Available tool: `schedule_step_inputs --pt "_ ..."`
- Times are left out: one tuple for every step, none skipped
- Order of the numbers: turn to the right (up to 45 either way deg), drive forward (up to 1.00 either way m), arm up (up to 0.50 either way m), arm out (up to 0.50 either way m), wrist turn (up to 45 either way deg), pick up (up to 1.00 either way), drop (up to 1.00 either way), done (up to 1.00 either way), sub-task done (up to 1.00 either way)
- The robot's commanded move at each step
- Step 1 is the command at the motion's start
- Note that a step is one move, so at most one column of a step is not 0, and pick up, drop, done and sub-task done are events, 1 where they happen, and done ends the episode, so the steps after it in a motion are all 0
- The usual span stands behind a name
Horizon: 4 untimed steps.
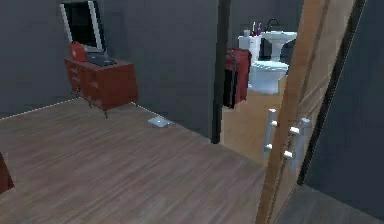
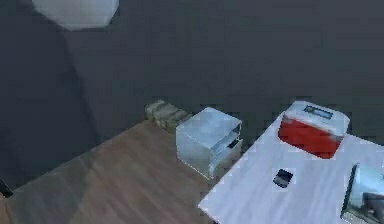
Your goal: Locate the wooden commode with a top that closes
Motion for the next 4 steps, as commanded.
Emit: schedule_step_inputs --pt "0.0 1.0 0.0 0.0 0.0 0.0 0.0 0.0 0.0" --pt "33.0 0.0 0.0 0.0 0.0 0.0 0.0 0.0 0.0" --pt "0.0 0.3 0.0 0.0 0.0 0.0 0.0 0.0 0.0" --pt "12.0 0.0 0.0 0.0 0.0 0.0 0.0 0.0 0.0"
